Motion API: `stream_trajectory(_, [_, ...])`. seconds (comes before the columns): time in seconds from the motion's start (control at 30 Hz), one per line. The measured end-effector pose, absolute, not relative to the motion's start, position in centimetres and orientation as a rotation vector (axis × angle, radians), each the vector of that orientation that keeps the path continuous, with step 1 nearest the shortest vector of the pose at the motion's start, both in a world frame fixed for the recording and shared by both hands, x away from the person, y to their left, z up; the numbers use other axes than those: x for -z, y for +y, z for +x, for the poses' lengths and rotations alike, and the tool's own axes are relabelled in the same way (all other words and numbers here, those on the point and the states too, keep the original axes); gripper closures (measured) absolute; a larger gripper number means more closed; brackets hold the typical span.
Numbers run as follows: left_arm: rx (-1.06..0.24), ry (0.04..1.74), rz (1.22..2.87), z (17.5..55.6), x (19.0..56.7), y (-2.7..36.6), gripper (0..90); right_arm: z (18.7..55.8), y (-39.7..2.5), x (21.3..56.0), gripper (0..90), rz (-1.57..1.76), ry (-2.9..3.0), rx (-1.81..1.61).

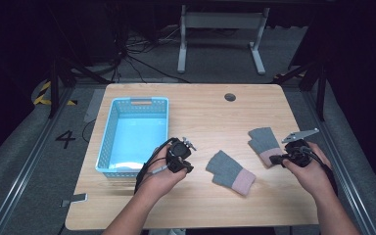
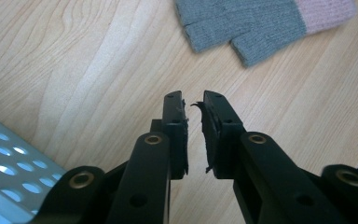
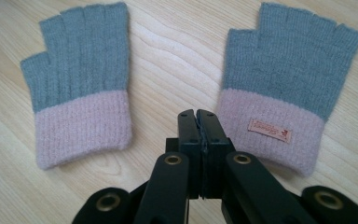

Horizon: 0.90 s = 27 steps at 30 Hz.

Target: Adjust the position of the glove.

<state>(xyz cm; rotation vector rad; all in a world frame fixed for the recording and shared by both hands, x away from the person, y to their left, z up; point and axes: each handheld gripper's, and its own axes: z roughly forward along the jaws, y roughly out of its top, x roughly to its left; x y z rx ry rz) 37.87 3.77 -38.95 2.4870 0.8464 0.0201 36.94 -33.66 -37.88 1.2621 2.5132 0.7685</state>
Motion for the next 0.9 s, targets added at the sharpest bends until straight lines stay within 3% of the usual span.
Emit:
stream_trajectory(0.2, [-0.018,0.849,2.471,37.9,38.7,3.9,81.6,36.9,-33.6,37.8,90.0,1.254,2.509,-0.786])
stream_trajectory(0.33, [-0.037,0.840,2.482,37.6,38.6,3.7,89.5,36.7,-33.3,37.7,90.0,1.245,2.531,-0.815])
stream_trajectory(0.9, [-0.027,0.813,2.469,37.5,38.3,3.3,88.1,35.2,-27.4,38.2,90.0,1.027,2.707,-0.872])
